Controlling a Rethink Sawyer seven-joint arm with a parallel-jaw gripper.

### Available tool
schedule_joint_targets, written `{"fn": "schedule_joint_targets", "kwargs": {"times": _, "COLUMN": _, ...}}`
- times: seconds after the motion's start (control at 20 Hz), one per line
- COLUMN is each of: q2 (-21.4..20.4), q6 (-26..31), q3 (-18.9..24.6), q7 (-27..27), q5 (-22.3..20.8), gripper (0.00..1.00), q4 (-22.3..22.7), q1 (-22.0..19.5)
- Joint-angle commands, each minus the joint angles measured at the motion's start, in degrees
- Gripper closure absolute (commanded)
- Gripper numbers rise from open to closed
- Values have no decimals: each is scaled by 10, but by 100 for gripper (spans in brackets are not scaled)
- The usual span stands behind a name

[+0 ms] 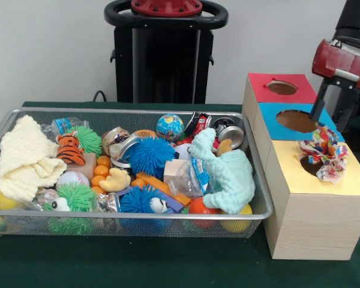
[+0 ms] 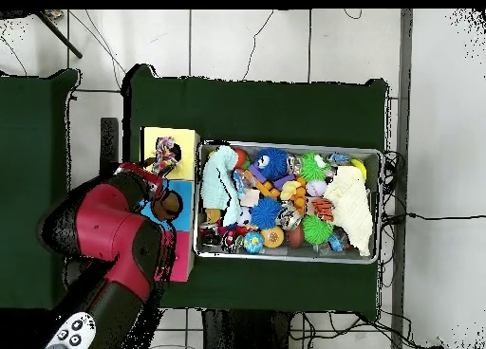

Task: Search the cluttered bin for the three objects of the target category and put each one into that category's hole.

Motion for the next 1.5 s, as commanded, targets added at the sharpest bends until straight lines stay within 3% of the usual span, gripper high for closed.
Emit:
{"fn": "schedule_joint_targets", "kwargs": {"times": 0.05, "q2": -9, "q6": 62, "q3": 38, "q7": 123, "q5": -5, "gripper": 100, "q4": 6, "q1": -25}}
{"fn": "schedule_joint_targets", "kwargs": {"times": 0.6, "q2": 9, "q6": 45, "q3": 21, "q7": 127, "q5": -10, "gripper": 100, "q4": -5, "q1": -26}}
{"fn": "schedule_joint_targets", "kwargs": {"times": 1.5, "q2": 33, "q6": 10, "q3": 52, "q7": 138, "q5": 4, "gripper": 100, "q4": -3, "q1": -25}}
